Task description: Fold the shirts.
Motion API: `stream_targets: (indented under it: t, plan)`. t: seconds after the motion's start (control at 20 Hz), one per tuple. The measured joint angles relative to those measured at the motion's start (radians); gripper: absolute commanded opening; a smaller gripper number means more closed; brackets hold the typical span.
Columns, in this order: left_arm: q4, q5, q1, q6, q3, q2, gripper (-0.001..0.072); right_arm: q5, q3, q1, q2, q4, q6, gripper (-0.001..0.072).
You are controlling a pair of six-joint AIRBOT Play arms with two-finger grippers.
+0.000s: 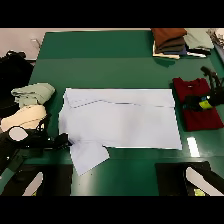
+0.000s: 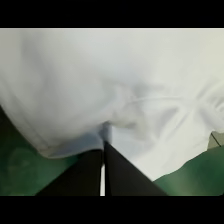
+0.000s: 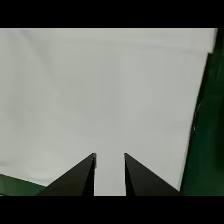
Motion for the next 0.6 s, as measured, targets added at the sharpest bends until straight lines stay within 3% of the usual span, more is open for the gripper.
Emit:
stream_targets:
  t: [0.1,0.15,0.45,0.55,0.6]
  plan:
    - [-0.002,-0.018,0.000,0.023,0.023,0.001,0.0022,0.016,-0.093,-0.066,0.023,-0.059,-0.002,0.0432]
    - [-0.002,-0.022,0.000,0.033,0.035,0.001,0.0022,0.021,-0.154,-0.109,0.036,-0.087,-0.002,0.0454]
    - [-0.003,-0.028,0.000,0.067,0.066,0.001,0.0022,-0.008,-0.458,-0.327,0.024,-0.094,-0.042,0.0436]
    - [-0.004,-0.029,0.000,0.073,0.069,0.001,0.0022,-0.015,-0.503,-0.334,-0.001,-0.045,-0.054,0.0359]
    - [-0.003,-0.030,0.000,0.074,0.071,0.001,0.0022,-0.020,-0.518,-0.321,-0.016,-0.024,-0.058,0.0285]
